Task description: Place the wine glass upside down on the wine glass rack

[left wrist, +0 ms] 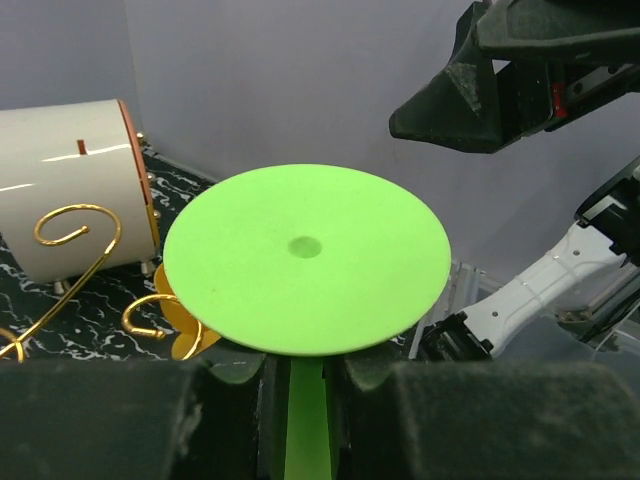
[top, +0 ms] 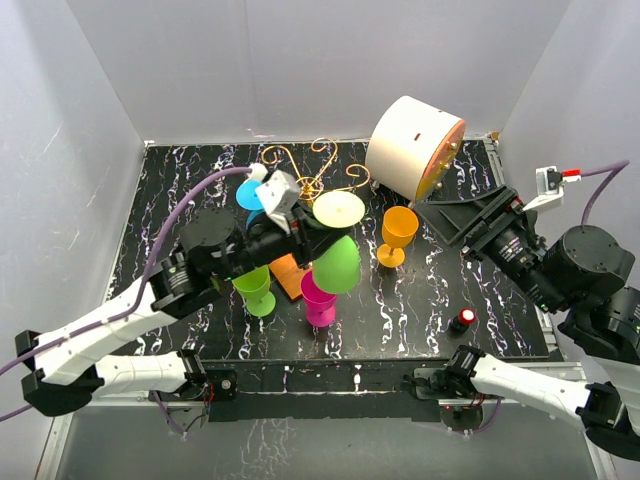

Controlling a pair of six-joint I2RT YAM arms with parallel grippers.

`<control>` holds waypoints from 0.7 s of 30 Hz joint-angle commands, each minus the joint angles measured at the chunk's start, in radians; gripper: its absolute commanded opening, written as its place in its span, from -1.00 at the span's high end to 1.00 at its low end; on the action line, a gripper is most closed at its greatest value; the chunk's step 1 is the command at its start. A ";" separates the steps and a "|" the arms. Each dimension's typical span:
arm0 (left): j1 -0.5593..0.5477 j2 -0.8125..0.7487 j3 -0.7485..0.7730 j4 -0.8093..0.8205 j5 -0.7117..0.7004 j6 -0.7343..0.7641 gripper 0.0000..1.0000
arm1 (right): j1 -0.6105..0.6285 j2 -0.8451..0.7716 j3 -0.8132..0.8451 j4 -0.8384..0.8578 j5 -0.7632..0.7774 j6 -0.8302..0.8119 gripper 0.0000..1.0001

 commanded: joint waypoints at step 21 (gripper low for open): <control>-0.002 -0.183 -0.153 0.053 -0.130 0.220 1.00 | 0.002 0.349 0.028 0.296 -0.585 0.101 -0.07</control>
